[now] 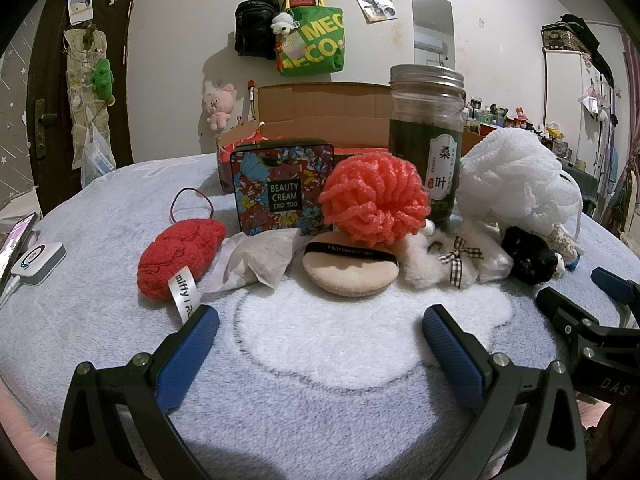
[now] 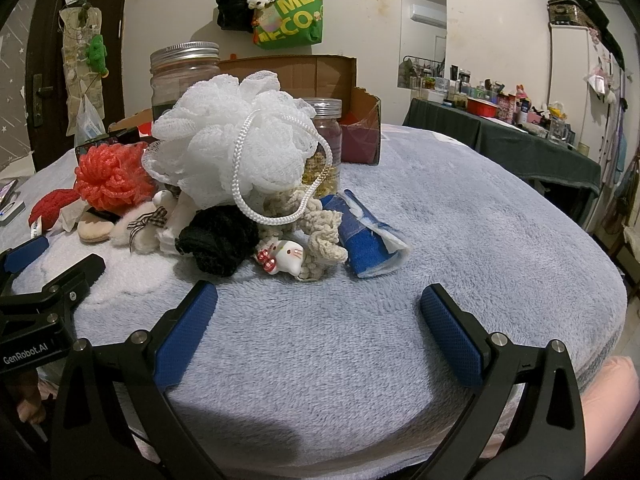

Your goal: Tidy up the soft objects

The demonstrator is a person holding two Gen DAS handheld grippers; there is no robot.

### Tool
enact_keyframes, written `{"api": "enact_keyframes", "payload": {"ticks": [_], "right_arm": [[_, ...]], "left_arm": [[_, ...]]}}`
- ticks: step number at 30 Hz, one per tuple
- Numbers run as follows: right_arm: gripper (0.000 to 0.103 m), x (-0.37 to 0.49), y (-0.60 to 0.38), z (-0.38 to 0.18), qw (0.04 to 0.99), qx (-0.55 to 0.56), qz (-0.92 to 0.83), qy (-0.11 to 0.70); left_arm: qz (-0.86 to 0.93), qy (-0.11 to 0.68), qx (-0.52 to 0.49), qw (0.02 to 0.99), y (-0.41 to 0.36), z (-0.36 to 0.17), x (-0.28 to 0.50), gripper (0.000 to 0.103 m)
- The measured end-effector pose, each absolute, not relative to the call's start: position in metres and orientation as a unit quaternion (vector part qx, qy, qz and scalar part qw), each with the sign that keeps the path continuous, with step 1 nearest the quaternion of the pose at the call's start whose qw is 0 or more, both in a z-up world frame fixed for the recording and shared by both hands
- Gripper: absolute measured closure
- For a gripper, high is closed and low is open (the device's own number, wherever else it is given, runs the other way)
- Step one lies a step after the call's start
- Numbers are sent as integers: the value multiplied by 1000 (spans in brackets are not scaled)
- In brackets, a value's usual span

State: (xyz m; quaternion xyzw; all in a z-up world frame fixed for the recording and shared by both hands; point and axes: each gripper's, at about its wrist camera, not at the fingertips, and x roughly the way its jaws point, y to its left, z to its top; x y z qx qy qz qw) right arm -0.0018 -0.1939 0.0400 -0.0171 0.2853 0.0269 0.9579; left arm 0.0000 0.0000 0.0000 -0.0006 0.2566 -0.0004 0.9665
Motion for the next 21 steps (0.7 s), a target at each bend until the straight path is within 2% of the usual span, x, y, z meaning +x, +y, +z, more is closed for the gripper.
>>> {"api": "enact_keyframes", "payload": {"ticks": [16, 21], "right_arm": [[0, -1, -195, 44, 958, -17, 27, 287], [0, -3, -197, 51, 959, -12, 43, 280]], "left_arm": [[-6, 256, -3, 967, 3, 0, -1, 0], [-15, 233, -2, 972, 9, 16, -1, 0]]}}
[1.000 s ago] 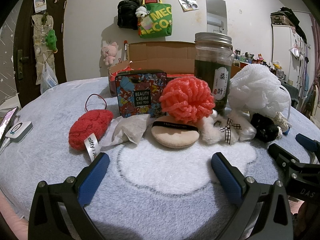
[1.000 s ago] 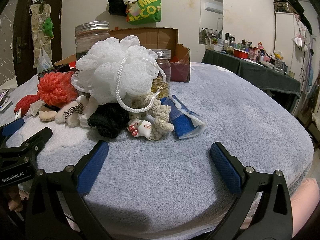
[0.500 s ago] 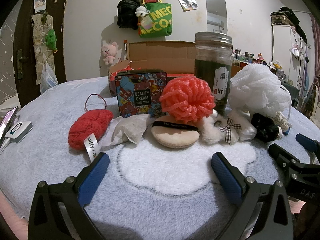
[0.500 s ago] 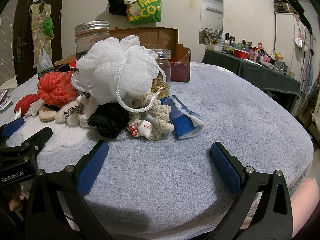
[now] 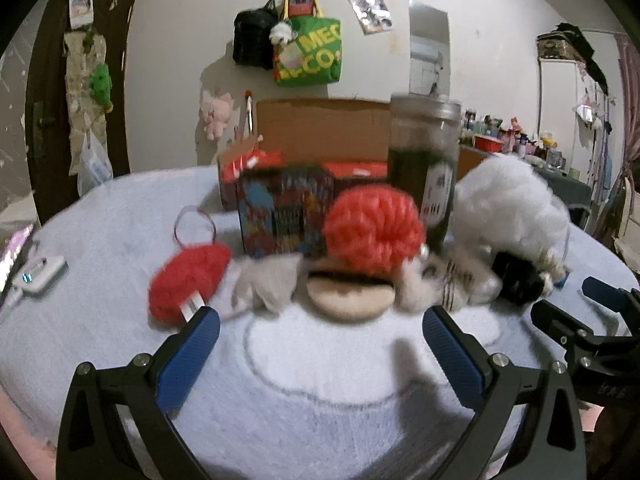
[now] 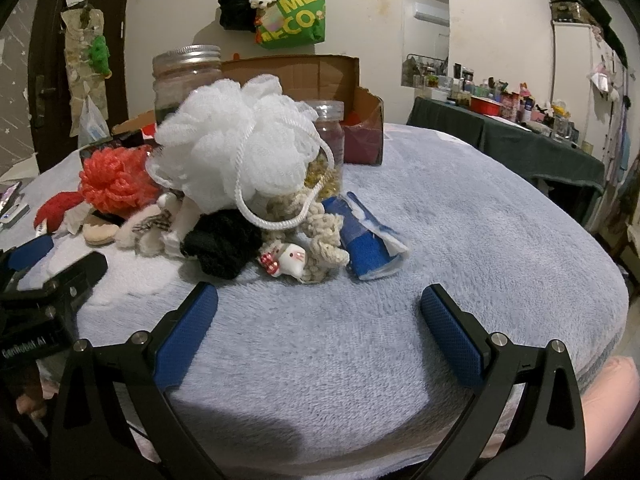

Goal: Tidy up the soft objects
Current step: 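Grasp the orange mesh sponge with the left gripper while the right grasps the white bath puff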

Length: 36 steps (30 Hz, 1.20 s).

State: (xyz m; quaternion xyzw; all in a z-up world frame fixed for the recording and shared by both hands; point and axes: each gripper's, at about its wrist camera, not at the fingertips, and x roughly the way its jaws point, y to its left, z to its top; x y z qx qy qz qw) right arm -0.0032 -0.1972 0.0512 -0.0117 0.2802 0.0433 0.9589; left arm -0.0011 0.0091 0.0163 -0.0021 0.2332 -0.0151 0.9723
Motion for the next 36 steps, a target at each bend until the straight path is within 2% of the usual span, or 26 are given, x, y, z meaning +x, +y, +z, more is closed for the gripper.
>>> {"api": "enact_keyframes", "payload": {"ticks": [11, 21, 30, 33, 35, 36], "right_arm": [[0, 9, -202, 99, 966, -10, 115, 230], [0, 60, -206, 114, 939, 21, 210, 271], [0, 82, -201, 104, 913, 25, 260, 312], [5, 86, -199, 100, 905, 30, 274, 324], [19, 88, -199, 97, 899, 35, 283, 332], [23, 88, -199, 96, 898, 36, 285, 333]], "left_arm": [[-80, 231, 15, 969, 9, 58, 21, 0], [-101, 265, 41, 958, 0, 63, 51, 4], [-125, 288, 34, 949, 2, 59, 67, 18], [-137, 291, 40, 946, -2, 57, 69, 27], [-154, 297, 39, 942, -4, 56, 69, 42], [-164, 301, 38, 939, -6, 55, 69, 46]]}}
